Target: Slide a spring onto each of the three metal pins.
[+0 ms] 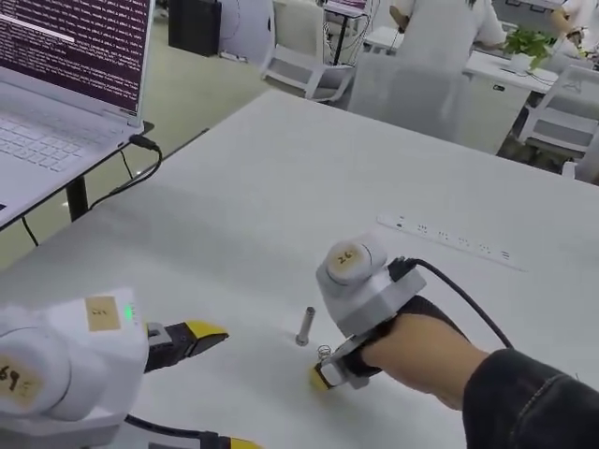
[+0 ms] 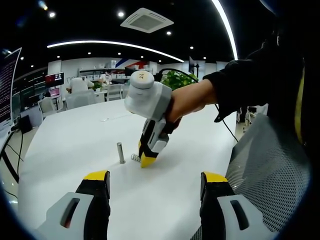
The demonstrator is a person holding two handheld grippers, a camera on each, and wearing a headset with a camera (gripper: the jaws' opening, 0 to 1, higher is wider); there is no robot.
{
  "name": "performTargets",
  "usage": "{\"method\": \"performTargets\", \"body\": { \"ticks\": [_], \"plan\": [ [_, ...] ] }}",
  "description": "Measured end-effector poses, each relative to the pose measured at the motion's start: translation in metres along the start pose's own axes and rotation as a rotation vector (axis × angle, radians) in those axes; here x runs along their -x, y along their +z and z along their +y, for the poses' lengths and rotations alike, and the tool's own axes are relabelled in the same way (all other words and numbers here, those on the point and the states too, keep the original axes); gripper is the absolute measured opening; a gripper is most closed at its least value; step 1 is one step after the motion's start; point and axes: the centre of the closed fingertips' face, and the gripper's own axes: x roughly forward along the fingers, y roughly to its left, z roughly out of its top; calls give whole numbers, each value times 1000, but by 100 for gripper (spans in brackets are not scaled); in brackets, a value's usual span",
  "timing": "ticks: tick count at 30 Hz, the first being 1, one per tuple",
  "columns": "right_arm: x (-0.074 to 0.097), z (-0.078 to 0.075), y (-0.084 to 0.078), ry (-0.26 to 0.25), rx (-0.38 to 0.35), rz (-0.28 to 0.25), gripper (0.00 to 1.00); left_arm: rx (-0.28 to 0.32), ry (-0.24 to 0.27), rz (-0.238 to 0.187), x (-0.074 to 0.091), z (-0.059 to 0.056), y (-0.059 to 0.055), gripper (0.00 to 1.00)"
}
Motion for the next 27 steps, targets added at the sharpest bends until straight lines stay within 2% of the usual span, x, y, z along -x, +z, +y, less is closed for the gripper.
{"method": "performTargets", "body": {
  "ticks": [4, 10, 15, 18, 21, 24, 27],
  "plan": [
    [2, 1, -4, 1, 40, 13, 9, -1, -2, 1, -1, 0, 0, 70],
    [5, 8, -10, 36, 52, 24, 8, -5, -8, 3, -2, -1, -1, 69],
    [9, 20, -15, 72, 110, 37, 8, -9, -10, 7, -2, -1, -2, 68],
    [18, 31, -16, 97, 161, 44, 8, -15, -15, 9, -2, -2, -2, 66],
    [31, 42, -12, 138, 186, 24, 8, -22, -19, 10, -3, -2, -2, 64],
    [43, 46, -8, 144, 209, 17, 8, -29, -23, 11, -4, -3, -1, 61],
    [56, 52, -3, 154, 228, 1, 8, -39, -37, 14, -5, -4, -1, 54]
  ]
}}
